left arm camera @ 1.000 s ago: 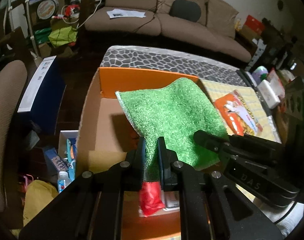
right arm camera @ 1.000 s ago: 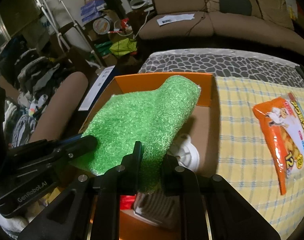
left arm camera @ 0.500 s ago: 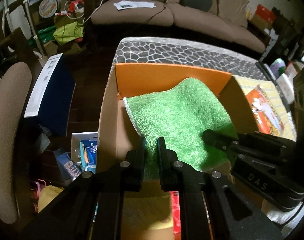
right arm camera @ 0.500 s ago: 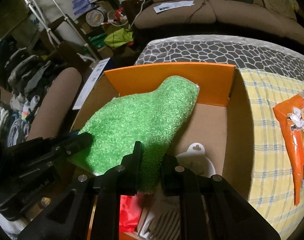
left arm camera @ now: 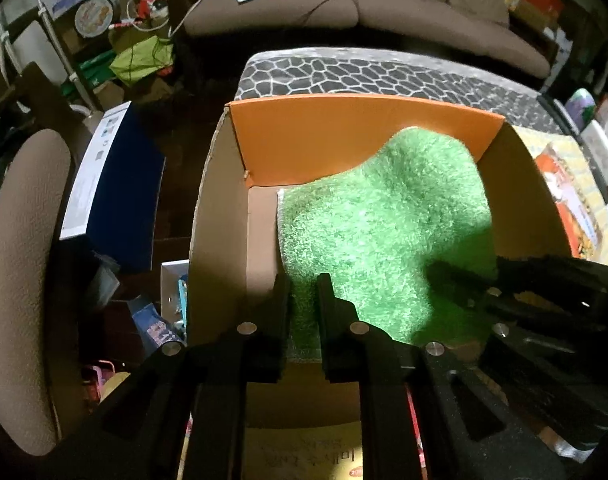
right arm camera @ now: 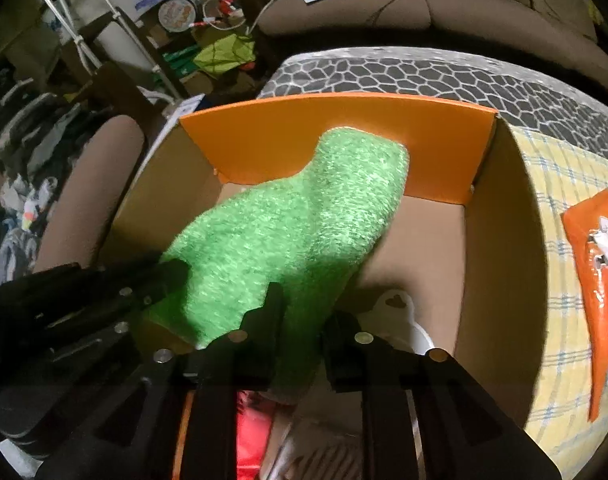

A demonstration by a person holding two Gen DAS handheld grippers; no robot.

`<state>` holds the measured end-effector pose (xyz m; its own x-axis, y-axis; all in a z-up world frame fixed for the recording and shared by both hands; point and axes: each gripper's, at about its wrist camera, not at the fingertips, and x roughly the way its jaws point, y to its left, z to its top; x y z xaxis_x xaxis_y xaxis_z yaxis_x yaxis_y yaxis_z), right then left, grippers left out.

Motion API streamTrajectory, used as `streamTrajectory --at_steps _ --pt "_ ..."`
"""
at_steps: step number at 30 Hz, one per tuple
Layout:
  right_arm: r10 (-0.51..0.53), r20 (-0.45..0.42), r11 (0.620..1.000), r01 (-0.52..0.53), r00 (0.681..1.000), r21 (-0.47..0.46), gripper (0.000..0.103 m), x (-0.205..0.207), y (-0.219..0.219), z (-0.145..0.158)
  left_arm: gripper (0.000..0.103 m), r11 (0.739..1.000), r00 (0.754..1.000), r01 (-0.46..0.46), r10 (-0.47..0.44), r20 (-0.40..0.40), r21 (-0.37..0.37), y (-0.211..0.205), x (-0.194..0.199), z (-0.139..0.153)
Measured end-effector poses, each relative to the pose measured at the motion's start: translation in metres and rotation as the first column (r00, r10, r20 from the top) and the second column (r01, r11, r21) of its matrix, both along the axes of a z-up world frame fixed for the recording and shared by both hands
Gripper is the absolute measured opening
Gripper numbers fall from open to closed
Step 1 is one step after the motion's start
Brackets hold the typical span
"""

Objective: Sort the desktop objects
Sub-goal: 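Carry the green pad over the box and lower it inside, then open the left tool to release the pad and withdraw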

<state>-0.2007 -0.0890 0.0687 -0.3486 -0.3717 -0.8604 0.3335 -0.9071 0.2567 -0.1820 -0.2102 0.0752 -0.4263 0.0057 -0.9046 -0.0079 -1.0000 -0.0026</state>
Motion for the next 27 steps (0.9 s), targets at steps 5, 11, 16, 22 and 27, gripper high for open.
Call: streamTrajectory --at_steps 5,11,16,22,27 --pt "-0.007 -0.058 1.000 0.009 0.998 0.030 0.048 0.009 0.009 0.019 0.024 1.000 0.999 -0.017 0.018 -0.031 0.019 -0.006 0.007 0.014" --pt "-0.010 -0.096 1.000 0.012 0.995 0.024 0.049 0.019 0.018 0.044 0.050 0.999 0.998 -0.025 0.027 -0.055 0.035 -0.008 0.021 0.033" --pt "-0.015 -0.104 1.000 0.017 0.994 0.024 0.055 0.031 0.028 0.056 0.052 0.998 0.997 -0.033 0.036 -0.063 0.050 -0.009 0.035 0.048" --pt "-0.014 -0.108 0.999 0.018 0.994 0.043 0.066 0.051 0.037 0.062 0.057 0.998 0.997 -0.029 0.033 -0.068 0.053 -0.008 0.056 0.061" --pt "0.001 -0.119 0.998 0.007 0.993 0.063 0.070 0.070 0.038 0.065 0.060 0.998 0.997 -0.031 0.035 -0.068 0.055 -0.006 0.073 0.069"
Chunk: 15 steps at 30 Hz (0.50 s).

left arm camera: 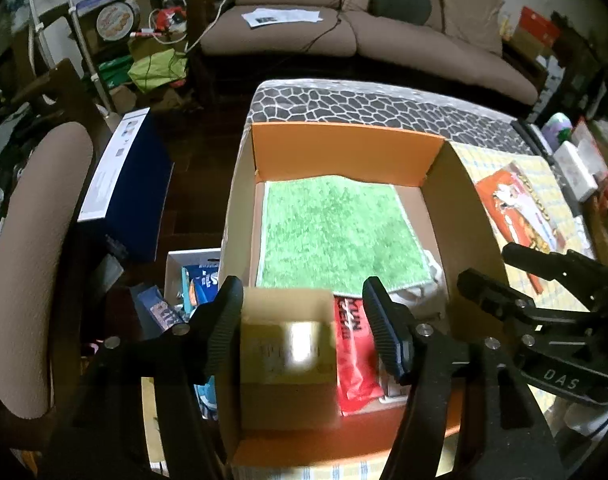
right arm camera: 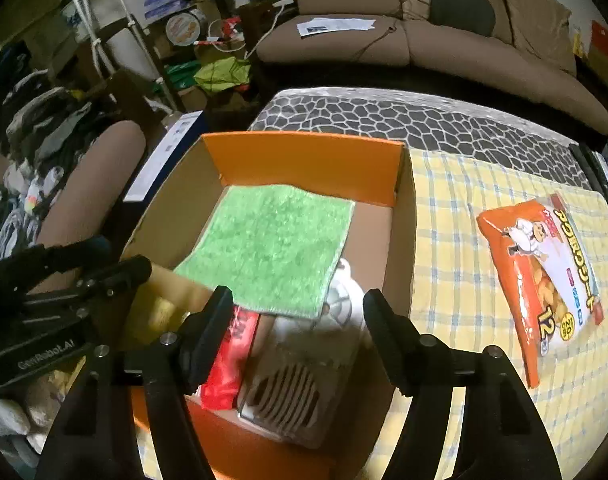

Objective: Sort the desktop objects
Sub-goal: 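Open the left tool to release the pad and withdraw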

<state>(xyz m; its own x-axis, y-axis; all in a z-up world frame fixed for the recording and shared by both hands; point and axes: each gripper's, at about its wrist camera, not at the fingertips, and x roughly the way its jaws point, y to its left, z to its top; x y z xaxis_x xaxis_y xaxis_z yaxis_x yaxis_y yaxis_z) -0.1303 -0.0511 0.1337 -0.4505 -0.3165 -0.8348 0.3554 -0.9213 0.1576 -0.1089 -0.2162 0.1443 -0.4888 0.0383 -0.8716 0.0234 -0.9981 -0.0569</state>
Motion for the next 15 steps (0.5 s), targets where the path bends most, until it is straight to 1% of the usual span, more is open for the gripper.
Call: streamTrajectory --at_steps 6,10,15 --pt "-0.004 -0.008 1.000 0.004 1.000 -0.007 0.071 0.016 0.005 0.007 0.062 1.000 1.000 0.002 -0.002 -0.010 0.012 0.000 0.020 0.007" --pt "0.004 -0.018 1.000 -0.004 1.000 -0.011 0.075 0.030 0.007 0.012 0.063 1.000 1.000 -0.002 0.002 -0.006 0.017 0.000 0.034 0.008" --pt "-0.004 -0.033 1.000 0.003 0.999 -0.024 0.076 0.043 0.012 0.018 0.065 1.000 1.000 0.002 -0.002 -0.011 0.017 0.005 0.049 0.013"
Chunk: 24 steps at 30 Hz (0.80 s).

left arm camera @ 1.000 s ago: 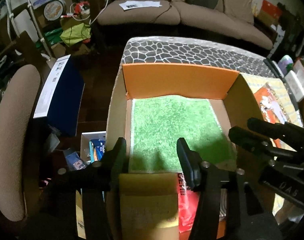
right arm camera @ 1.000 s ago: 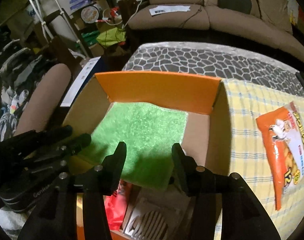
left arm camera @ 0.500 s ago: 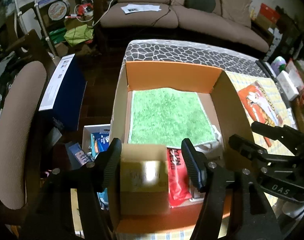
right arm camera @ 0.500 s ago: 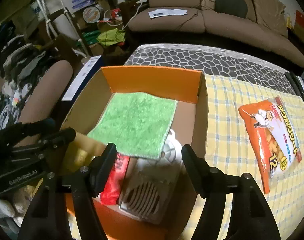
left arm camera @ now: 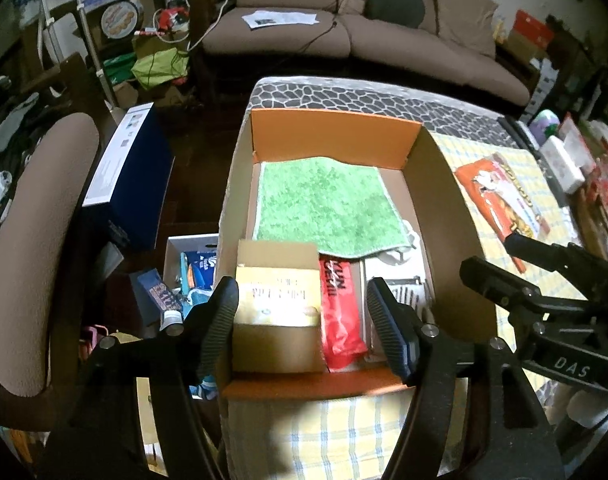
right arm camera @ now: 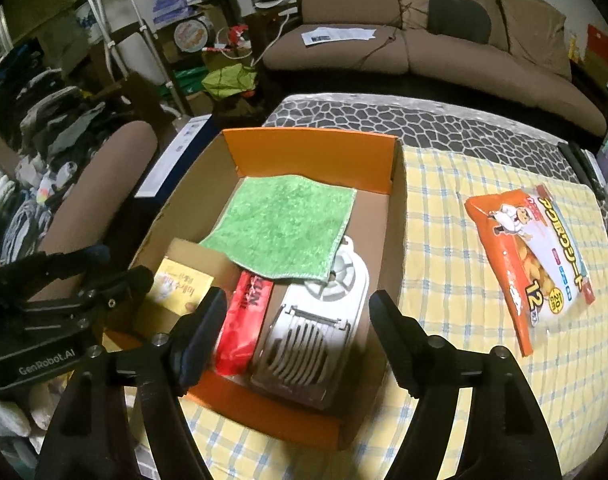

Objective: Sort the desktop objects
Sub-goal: 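Open the left tool to release the pad and withdraw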

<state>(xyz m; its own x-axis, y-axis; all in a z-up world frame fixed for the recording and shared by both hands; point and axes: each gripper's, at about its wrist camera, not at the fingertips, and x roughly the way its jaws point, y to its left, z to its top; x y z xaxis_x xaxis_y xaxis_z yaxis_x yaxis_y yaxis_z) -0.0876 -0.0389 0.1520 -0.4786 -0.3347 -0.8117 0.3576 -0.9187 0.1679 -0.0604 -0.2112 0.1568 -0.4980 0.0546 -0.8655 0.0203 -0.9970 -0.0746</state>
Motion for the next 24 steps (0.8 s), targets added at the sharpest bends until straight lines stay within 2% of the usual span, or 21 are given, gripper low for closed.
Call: streamTrajectory --at_steps 5,10,12,15,18,24 --pt "-0.010 -0.005 1.000 0.010 1.000 -0.004 0.076 0.010 0.007 0.003 0.069 1.000 1.000 0.008 -0.008 -0.002 0.012 0.010 0.011 0.003" --pt "-0.018 -0.008 1.000 0.018 1.000 -0.012 0.080 0.019 0.018 0.004 0.081 0.996 1.000 0.007 -0.010 0.029 0.089 0.017 0.016 -0.002" --pt "-0.022 -0.010 1.000 0.022 1.000 -0.020 0.081 0.022 0.025 0.003 0.091 0.995 1.000 -0.001 -0.002 0.031 0.098 0.019 0.019 -0.004" --pt "-0.036 -0.004 0.999 0.036 0.999 -0.035 0.088 0.025 0.037 0.001 0.095 0.995 0.999 -0.001 -0.002 0.032 0.098 0.024 0.022 -0.004" --pt "-0.044 0.003 0.998 0.044 0.999 -0.042 0.101 0.028 0.048 -0.001 0.098 0.996 1.000 0.007 -0.009 0.022 0.093 0.033 0.024 0.001" --pt "-0.061 -0.027 0.997 0.060 0.998 -0.042 0.103 0.034 0.074 -0.002 0.103 0.994 0.999 0.030 -0.031 0.015 0.104 0.054 0.023 0.006"
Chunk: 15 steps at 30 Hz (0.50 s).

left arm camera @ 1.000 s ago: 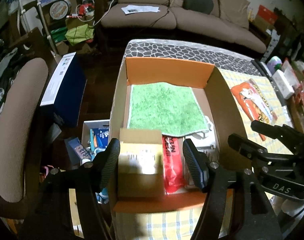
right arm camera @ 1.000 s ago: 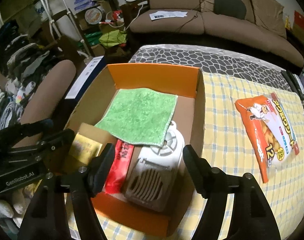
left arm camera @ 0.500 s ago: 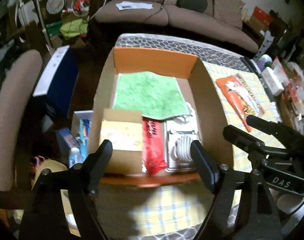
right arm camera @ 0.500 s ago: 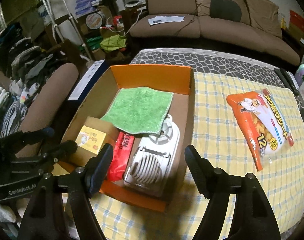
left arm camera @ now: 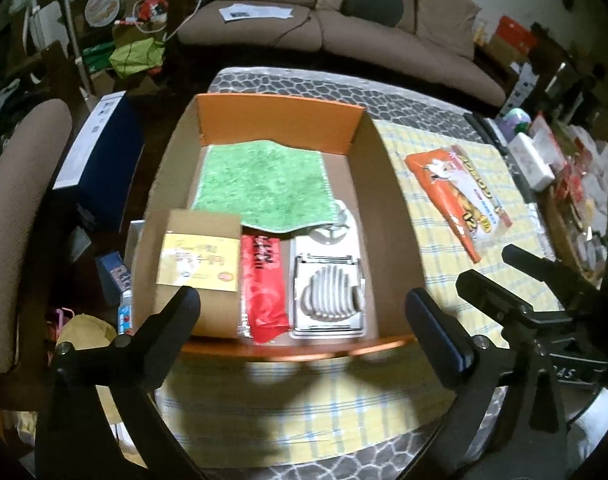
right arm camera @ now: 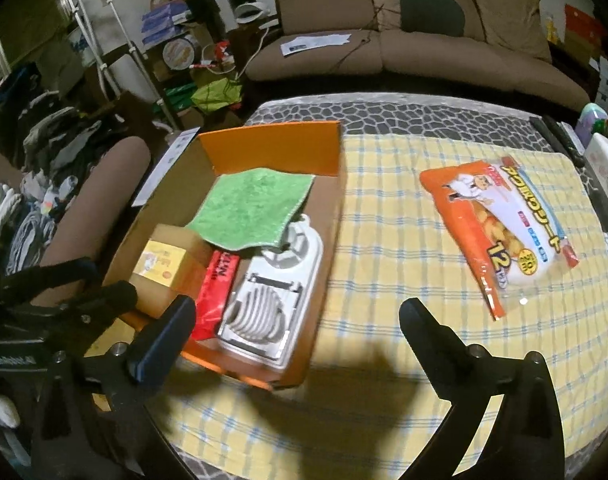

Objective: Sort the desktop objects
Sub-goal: 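Move the left tool to the orange-and-white sheet packet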

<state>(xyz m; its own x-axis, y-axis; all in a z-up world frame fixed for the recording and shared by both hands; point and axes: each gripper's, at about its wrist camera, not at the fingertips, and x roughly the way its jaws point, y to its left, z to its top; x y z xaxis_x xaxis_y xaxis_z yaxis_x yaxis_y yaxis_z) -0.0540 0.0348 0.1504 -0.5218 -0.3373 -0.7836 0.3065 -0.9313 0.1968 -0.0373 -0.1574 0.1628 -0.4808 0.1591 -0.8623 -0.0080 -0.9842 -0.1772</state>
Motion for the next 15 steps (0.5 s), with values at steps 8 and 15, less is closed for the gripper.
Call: streamTrajectory --at_steps 8,15 --pt "-0.074 0.001 0.997 0.074 0.997 -0.015 0.103 0.000 0.050 -0.005 0.103 1.000 1.000 0.026 -0.026 -0.006 -0.002 0.036 -0.005 -0.001" --pt "-0.155 0.029 0.988 0.155 0.988 -0.016 0.103 -0.002 0.112 -0.023 0.103 0.997 0.997 0.081 -0.081 -0.018 0.014 0.082 -0.014 -0.005"
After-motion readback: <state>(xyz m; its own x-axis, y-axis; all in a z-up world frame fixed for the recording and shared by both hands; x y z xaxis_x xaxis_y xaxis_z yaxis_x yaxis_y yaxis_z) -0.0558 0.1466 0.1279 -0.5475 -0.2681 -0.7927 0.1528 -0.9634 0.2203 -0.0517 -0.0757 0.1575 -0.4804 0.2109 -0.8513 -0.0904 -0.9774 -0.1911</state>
